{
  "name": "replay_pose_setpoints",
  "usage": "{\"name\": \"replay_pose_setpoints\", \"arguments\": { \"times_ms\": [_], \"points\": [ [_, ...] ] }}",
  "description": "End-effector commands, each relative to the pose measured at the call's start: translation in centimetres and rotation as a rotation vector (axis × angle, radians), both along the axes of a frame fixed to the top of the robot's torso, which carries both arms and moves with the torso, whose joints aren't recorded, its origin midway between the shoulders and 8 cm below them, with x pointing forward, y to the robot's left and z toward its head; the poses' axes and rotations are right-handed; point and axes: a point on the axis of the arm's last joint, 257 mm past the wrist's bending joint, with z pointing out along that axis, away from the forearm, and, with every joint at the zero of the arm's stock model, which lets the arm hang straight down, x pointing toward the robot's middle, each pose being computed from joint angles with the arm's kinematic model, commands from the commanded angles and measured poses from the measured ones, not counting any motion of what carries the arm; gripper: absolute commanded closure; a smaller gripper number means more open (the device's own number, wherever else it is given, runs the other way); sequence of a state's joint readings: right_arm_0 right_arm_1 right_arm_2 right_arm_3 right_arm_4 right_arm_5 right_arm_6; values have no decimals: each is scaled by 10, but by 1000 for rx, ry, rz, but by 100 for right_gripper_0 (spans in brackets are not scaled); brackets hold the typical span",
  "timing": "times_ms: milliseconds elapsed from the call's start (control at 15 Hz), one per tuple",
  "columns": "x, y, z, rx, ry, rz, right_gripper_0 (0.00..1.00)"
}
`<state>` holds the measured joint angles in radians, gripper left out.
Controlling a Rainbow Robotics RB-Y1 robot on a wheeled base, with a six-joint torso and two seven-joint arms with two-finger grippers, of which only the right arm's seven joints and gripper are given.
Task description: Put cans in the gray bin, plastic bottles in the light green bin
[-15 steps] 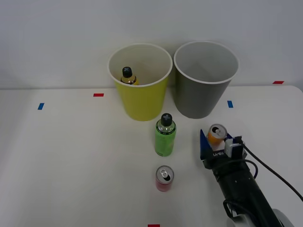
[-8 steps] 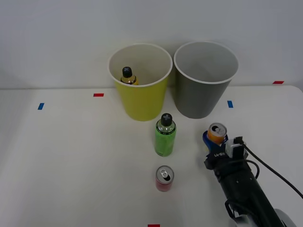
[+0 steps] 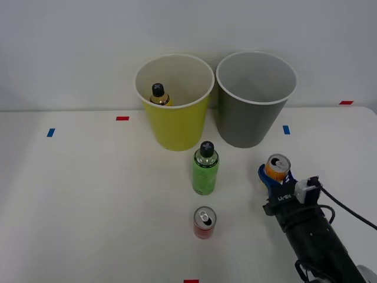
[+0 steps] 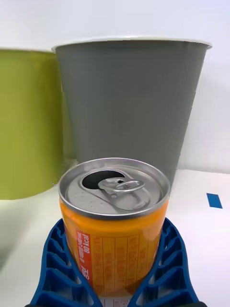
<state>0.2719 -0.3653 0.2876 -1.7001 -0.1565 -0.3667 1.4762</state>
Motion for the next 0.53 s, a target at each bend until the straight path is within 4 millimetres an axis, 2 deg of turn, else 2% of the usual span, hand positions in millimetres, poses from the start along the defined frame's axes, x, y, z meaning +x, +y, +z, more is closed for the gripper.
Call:
{"name": "replay_pose_setpoints", "arguments": {
  "times_ms": [67,267,533],
  "points": [
    [-8,14,43,99,-48,87,100],
    [-6,35,100,207,-51,160,100],
    [12,45,176,347,-107,205,100]
  ]
}}
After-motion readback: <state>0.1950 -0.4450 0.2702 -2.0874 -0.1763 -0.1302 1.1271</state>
